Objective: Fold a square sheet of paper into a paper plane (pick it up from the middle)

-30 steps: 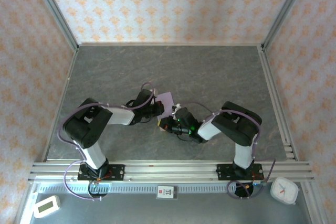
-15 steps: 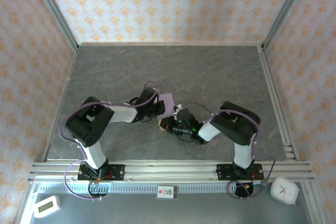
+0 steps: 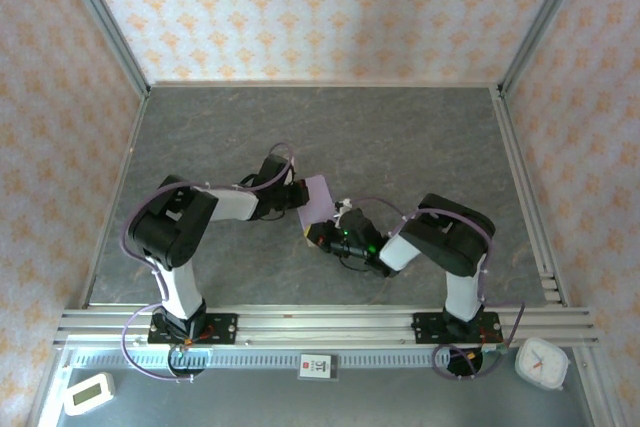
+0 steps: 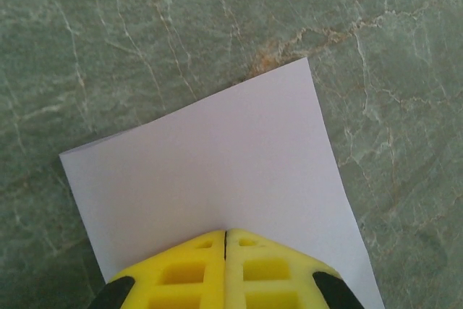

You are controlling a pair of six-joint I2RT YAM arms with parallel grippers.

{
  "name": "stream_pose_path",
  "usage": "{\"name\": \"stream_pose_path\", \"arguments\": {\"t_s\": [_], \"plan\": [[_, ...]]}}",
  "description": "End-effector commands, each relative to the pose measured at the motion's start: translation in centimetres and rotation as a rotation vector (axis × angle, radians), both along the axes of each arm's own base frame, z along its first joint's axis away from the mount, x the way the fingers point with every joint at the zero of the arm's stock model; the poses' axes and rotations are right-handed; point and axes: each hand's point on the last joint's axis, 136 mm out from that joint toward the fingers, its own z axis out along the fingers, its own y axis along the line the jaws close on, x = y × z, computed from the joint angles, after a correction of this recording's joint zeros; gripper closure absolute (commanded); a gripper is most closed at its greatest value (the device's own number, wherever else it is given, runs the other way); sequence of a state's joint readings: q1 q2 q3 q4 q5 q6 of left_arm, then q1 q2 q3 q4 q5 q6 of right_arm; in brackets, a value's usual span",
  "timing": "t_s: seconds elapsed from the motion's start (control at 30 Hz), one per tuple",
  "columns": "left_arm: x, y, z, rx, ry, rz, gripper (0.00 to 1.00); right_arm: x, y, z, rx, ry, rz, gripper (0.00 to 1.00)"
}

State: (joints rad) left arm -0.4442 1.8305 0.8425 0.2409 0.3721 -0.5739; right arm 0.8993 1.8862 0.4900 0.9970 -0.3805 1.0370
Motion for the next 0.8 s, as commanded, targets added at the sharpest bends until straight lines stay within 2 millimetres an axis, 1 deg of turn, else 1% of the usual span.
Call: {"name": "stream_pose_path", "arguments": {"t_s": [0.0,0.1,0.23,0.33,0.43,0.5,0.63,0.77], "plan": [[3.4,7.2,-2.4,0.194,-0.020,0.203,1.00,-6.4,-6.2,-9.7,-0.325,0.291,0.036,1.00],[4.2,8.8,-3.7,0.214,0.004,0.236,1.00,-6.4,-6.3,-9.8,-0.328,0.294,0.034,1.00],[5.5,10.3,-4.2,0.217,0.013,0.273,1.00,-6.5,-6.3,-10.0,-0.325,0.299,0.035,1.00],[6.2,10.9,-4.4,0.214,0.017,0.283,1.00,-6.6,-6.4,-10.2,-0.323,0.306,0.034,1.00],[6.7,10.6,-4.4,0.210,0.018,0.269,1.00,-6.6,-6.0,-9.9,-0.301,0.306,0.042,1.00],[6.4,10.1,-4.3,0.189,0.019,0.253,1.00,-6.5,-5.8,-9.3,-0.287,0.295,0.043,1.00],[5.2,8.8,-4.1,0.178,0.024,0.202,1.00,-5.3,-4.4,-6.6,-0.257,0.232,0.061,1.00],[3.4,6.6,-4.0,0.164,0.034,0.139,1.00,-3.0,-3.7,-3.2,-0.303,0.118,0.050,1.00]]}}
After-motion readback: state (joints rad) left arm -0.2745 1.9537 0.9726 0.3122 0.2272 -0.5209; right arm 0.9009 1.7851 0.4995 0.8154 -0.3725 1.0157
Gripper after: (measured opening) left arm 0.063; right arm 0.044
